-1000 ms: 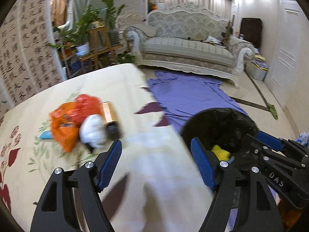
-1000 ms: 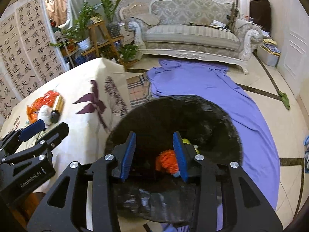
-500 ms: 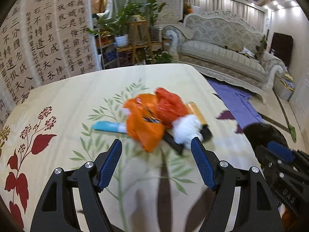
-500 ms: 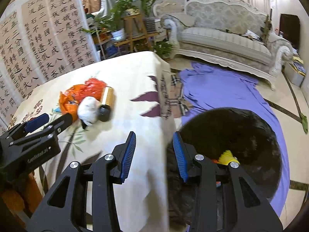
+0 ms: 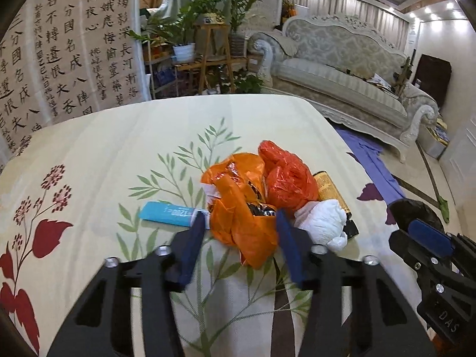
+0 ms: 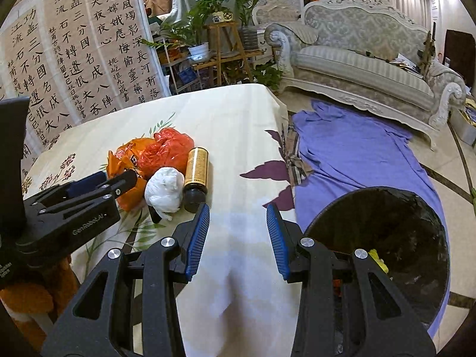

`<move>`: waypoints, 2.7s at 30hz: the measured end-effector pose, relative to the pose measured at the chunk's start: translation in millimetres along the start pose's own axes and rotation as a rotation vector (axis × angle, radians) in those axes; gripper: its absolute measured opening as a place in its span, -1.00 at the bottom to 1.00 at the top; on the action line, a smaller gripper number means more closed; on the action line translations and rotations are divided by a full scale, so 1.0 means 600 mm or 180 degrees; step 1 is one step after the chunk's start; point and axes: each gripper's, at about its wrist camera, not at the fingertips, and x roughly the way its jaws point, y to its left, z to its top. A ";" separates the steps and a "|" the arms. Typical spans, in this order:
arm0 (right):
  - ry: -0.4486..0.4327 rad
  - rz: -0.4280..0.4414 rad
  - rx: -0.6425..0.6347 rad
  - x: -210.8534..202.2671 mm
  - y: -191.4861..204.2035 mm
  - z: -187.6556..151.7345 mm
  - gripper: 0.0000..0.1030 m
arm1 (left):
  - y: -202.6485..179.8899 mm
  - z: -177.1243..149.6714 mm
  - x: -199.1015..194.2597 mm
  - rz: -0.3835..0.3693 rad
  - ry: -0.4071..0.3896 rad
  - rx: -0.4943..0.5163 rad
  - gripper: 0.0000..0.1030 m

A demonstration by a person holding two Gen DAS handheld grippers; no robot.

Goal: Collect trash
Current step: 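Move the left tool back to the bed and grasp the orange plastic bag, then grasp the white cloth with the right tool while the left tool holds the orange bag, then carry the orange bag and white cloth over the bin and open both tools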

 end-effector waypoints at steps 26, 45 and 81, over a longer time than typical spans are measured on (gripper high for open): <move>0.0030 0.0168 -0.0224 0.006 0.067 0.005 -0.24 | 0.063 -0.024 -0.086 0.0126 -0.0247 -0.0109 -0.32; 0.0138 0.0170 -0.0395 0.054 0.125 0.017 -0.24 | 0.153 -0.047 -0.087 0.0289 -0.0176 -0.0390 -0.32; -0.0170 -0.0383 -0.0020 -0.099 -0.027 -0.053 -0.55 | -0.018 -0.070 -0.134 -0.0374 -0.0316 -0.0050 -0.33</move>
